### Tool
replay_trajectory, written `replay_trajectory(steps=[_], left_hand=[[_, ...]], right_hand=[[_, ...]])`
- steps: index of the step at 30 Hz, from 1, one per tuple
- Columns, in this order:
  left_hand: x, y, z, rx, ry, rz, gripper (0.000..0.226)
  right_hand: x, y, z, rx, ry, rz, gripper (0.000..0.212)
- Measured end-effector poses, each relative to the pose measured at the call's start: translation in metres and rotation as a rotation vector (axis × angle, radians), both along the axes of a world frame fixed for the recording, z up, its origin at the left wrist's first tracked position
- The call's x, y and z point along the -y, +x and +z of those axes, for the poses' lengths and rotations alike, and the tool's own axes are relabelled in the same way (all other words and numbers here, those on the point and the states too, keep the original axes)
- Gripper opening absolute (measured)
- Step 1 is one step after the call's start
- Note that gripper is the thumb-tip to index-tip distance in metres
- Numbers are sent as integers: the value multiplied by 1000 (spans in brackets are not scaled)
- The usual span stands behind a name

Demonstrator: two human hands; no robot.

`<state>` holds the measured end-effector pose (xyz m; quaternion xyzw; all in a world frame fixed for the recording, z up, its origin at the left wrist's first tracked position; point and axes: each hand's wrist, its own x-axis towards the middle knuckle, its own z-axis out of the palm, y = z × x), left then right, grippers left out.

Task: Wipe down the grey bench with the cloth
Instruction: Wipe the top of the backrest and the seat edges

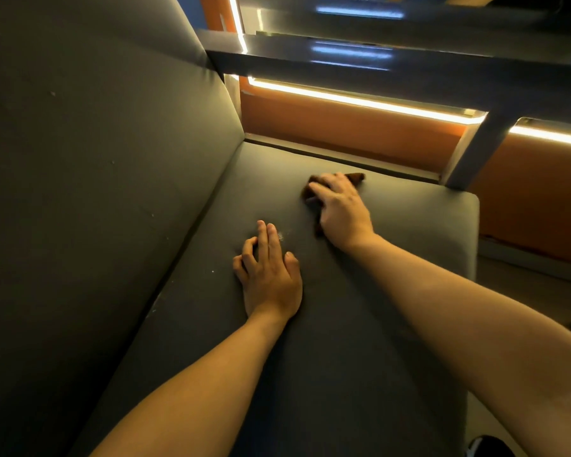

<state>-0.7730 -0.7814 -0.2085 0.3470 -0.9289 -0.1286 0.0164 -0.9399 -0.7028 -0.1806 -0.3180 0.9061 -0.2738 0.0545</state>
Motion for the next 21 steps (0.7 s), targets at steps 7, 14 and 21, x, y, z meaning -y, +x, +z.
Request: replay_trajectory(steps=[7,14,21], left_hand=[[0,0,-1,25,-19,-7,68],[0,-2,-1,18,-19,-11,68],[2,1,-1,-33,-17,-21,70]], right_hand=[[26,36,5,115,-65,-40,45],[18,33,2,67,2,214,47],[-24,-33,10,102,11,-313,49]])
